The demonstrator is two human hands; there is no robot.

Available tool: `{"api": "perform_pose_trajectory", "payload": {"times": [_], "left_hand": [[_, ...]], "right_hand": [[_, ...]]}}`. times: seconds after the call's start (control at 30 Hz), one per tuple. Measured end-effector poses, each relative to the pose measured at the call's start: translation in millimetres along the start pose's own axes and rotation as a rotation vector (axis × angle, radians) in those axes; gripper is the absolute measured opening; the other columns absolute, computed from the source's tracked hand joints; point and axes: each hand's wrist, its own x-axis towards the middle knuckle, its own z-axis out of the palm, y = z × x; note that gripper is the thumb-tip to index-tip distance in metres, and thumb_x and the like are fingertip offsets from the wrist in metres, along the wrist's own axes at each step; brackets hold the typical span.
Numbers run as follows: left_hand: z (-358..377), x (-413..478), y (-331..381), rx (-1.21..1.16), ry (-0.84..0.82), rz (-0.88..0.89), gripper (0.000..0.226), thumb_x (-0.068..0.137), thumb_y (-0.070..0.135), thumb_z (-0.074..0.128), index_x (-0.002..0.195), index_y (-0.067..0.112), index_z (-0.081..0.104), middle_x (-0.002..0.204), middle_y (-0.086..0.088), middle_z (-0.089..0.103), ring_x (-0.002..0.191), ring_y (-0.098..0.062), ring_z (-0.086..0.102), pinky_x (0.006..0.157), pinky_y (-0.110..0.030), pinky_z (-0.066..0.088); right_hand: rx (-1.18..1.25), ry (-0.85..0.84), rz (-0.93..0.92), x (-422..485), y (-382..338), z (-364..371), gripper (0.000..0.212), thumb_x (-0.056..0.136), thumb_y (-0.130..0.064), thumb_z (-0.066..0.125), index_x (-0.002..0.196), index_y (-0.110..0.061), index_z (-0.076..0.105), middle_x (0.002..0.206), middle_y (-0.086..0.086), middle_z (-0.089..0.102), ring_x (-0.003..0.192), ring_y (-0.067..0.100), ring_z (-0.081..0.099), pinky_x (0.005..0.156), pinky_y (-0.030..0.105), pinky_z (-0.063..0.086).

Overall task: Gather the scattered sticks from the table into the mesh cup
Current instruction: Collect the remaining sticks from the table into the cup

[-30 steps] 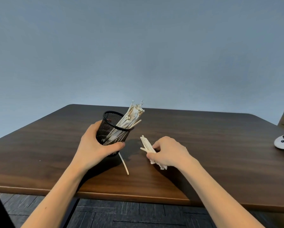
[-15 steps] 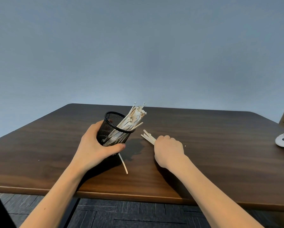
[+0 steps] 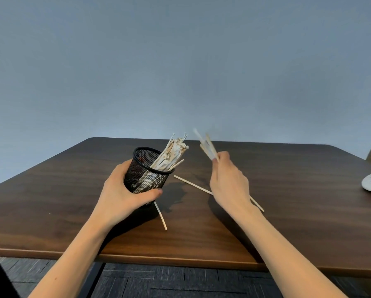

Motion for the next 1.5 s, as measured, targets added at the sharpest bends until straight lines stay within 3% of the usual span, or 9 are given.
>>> {"api": "perform_pose_trajectory", "payload": {"times": [0.13, 0.3, 0.47, 0.67, 0.87, 0.97, 1.1, 1.3, 1.5], "left_hand": [[-0.6, 1.2, 0.4, -0.003, -0.004, 0.004, 0.089, 0.050, 0.053, 0.091, 0.132, 0.030, 0.069, 0.124, 0.005, 0.077, 0.115, -0.014, 0.073, 0.103, -0.042, 0.058], [-1.0, 0.4, 0.6, 0.005, -0.006, 0.000, 0.089, 0.050, 0.053, 0.091, 0.133, 0.030, 0.069, 0.125, 0.006, 0.077, 0.115, -0.013, 0.073, 0.102, -0.040, 0.058], [-0.3, 0.1, 0.6, 0.007, -0.013, -0.009, 0.090, 0.049, 0.053, 0.092, 0.133, 0.029, 0.069, 0.124, 0.006, 0.077, 0.114, -0.012, 0.074, 0.099, -0.036, 0.057], [1.1, -0.8, 2.2, 0.008, -0.015, -0.006, 0.096, 0.046, 0.055, 0.090, 0.135, 0.029, 0.068, 0.125, 0.007, 0.076, 0.113, -0.008, 0.073, 0.093, -0.028, 0.053], [1.0, -1.1, 1.6, 0.029, -0.022, -0.003, 0.094, 0.047, 0.054, 0.091, 0.134, 0.028, 0.068, 0.126, 0.005, 0.076, 0.115, -0.013, 0.073, 0.101, -0.039, 0.057], [0.6, -1.2, 1.9, 0.032, -0.024, 0.007, 0.092, 0.047, 0.053, 0.091, 0.133, 0.028, 0.068, 0.126, 0.005, 0.075, 0.116, -0.014, 0.072, 0.100, -0.038, 0.057], [1.2, -4.0, 4.0, 0.046, -0.044, 0.040, 0.088, 0.046, 0.051, 0.088, 0.130, 0.037, 0.066, 0.130, 0.008, 0.071, 0.119, -0.011, 0.069, 0.099, -0.033, 0.053], [1.4, -5.3, 12.0, 0.065, -0.047, 0.088, 0.076, 0.045, 0.052, 0.085, 0.112, 0.066, 0.052, 0.125, 0.018, 0.067, 0.115, 0.009, 0.064, 0.091, -0.015, 0.047], [2.1, -4.2, 8.8, 0.111, -0.070, 0.084, 0.091, 0.043, 0.055, 0.085, 0.130, 0.047, 0.058, 0.126, 0.018, 0.064, 0.117, 0.020, 0.055, 0.089, -0.007, 0.042]], "right_hand": [[0.488, 0.189, 0.086, 21.4, -1.5, -19.3, 0.022, 0.103, -0.037, 0.043, 0.094, -0.016, 0.046, 0.061, -0.006, 0.046, 0.048, 0.004, 0.045, 0.049, 0.028, 0.035], [0.803, 0.201, 0.215, 19.6, 15.9, -13.7, 0.020, 0.100, -0.043, 0.047, 0.082, -0.034, 0.044, 0.061, -0.001, 0.043, 0.047, 0.017, 0.043, 0.049, 0.032, 0.041], [0.779, 0.029, 0.300, -0.8, 25.4, 1.7, 0.008, 0.103, -0.026, 0.046, 0.105, -0.019, 0.049, 0.059, 0.002, 0.049, 0.037, 0.011, 0.051, 0.054, 0.047, 0.058], [0.731, 0.058, 0.207, -5.5, 16.2, -3.7, 0.007, 0.101, -0.028, 0.051, 0.107, -0.024, 0.049, 0.078, 0.001, 0.059, 0.040, 0.015, 0.052, 0.043, 0.028, 0.051], [0.978, -0.010, 0.473, 0.7, 14.6, -4.8, 0.029, 0.098, -0.039, 0.054, 0.081, -0.016, 0.056, 0.054, -0.003, 0.035, 0.041, 0.011, 0.031, 0.042, 0.028, 0.029], [0.987, -0.023, 0.530, 10.0, 11.7, -19.2, 0.040, 0.099, -0.035, 0.047, 0.069, -0.011, 0.059, 0.053, 0.002, 0.050, 0.047, 0.016, 0.050, 0.055, 0.035, 0.046], [0.793, -0.021, 0.544, 25.4, 5.4, -39.7, 0.049, 0.098, -0.042, 0.036, 0.070, -0.013, 0.063, 0.058, -0.001, 0.055, 0.054, 0.016, 0.049, 0.054, 0.029, 0.034], [1.089, 0.101, 0.505, 49.9, -20.8, -58.8, 0.037, 0.097, -0.031, 0.043, 0.067, -0.016, 0.059, 0.047, -0.004, 0.030, 0.037, 0.011, 0.026, 0.038, 0.021, 0.021], [0.971, -0.071, 0.198, 45.0, -68.0, -50.6, 0.042, 0.099, -0.039, 0.049, 0.068, -0.020, 0.069, 0.049, -0.007, 0.055, 0.043, 0.004, 0.049, 0.046, 0.019, 0.039]]}}
